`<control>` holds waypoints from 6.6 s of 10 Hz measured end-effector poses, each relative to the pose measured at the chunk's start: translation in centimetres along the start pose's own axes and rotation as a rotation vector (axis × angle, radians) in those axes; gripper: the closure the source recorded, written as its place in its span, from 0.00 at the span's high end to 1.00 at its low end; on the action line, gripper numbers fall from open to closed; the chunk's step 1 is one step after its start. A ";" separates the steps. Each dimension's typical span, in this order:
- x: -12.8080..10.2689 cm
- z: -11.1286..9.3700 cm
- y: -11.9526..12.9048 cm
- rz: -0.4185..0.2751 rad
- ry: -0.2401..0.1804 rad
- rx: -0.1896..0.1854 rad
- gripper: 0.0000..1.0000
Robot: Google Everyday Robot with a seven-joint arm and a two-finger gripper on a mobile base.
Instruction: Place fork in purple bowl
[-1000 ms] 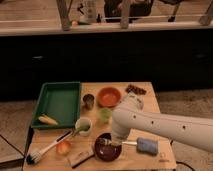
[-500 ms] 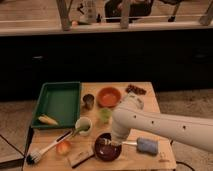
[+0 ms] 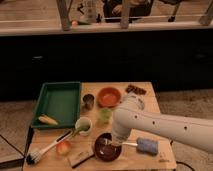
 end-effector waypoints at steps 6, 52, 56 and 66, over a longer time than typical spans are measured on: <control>-0.7 0.4 0.1 -0.055 0.007 -0.014 0.56; -1.3 0.7 0.6 -0.271 -0.041 -0.085 0.80; -1.4 0.7 0.5 -0.271 -0.042 -0.084 0.80; -1.4 0.7 0.5 -0.271 -0.042 -0.084 0.80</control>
